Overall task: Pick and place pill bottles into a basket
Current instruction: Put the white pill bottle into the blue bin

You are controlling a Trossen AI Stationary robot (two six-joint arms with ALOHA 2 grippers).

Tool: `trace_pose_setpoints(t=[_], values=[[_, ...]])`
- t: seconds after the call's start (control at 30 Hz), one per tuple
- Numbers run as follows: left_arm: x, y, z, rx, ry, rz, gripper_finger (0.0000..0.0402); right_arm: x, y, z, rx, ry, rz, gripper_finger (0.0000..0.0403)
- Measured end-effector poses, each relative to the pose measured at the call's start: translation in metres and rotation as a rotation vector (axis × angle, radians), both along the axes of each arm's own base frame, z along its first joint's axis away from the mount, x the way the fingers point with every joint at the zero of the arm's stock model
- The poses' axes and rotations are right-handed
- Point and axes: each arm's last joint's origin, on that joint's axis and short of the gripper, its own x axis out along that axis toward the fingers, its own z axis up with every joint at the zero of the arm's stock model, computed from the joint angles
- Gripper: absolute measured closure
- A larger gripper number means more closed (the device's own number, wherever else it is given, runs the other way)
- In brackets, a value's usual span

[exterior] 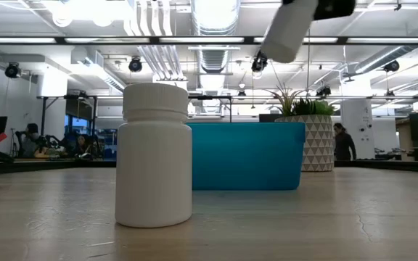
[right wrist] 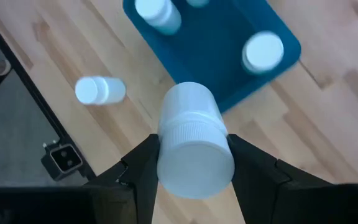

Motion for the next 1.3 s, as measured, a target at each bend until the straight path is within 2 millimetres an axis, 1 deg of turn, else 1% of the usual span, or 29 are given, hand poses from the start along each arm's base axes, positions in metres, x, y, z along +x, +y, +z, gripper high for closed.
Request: trace_pose_setpoints(t=[0.13, 0.37, 0.6, 0.67, 0.8, 1.0, 1.1, 1.2, 1.3], values=[[-0.008, -0.001, 0.005, -0.026, -0.002, 0.014, 0.0226, 0.012, -0.007, -0.006, -0.008, -0.025, 0.033, 0.0246], [-0.030, 0.005, 0.017, -0.072, 0.015, 0.075, 0.0226, 0.025, -0.014, -0.024, -0.030, 0.022, 0.086, 0.0246], [-0.038, 0.005, 0.025, -0.103, -0.017, 0.076, 0.0226, 0.040, -0.014, -0.047, -0.039, 0.085, 0.135, 0.0246], [-0.039, 0.004, 0.025, -0.103, -0.016, 0.073, 0.0226, 0.047, -0.013, -0.052, -0.050, 0.102, 0.155, 0.0246], [-0.039, 0.004, 0.021, -0.111, -0.006, 0.088, 0.0226, 0.060, -0.012, -0.056, -0.072, 0.142, 0.193, 0.0246], [-0.042, 0.000, 0.012, -0.113, 0.019, 0.094, 0.0226, 0.078, -0.014, -0.067, -0.140, 0.276, 0.273, 0.0246], [-0.043, -0.002, 0.011, -0.111, 0.023, 0.084, 0.0226, 0.087, -0.012, -0.070, -0.154, 0.291, 0.322, 0.0246], [-0.044, -0.004, 0.011, -0.112, 0.022, 0.078, 0.0226, 0.094, -0.010, -0.073, -0.158, 0.297, 0.346, 0.0246], [-0.045, -0.006, 0.011, -0.112, 0.022, 0.071, 0.0226, 0.095, -0.010, -0.074, -0.159, 0.307, 0.363, 0.0246]])
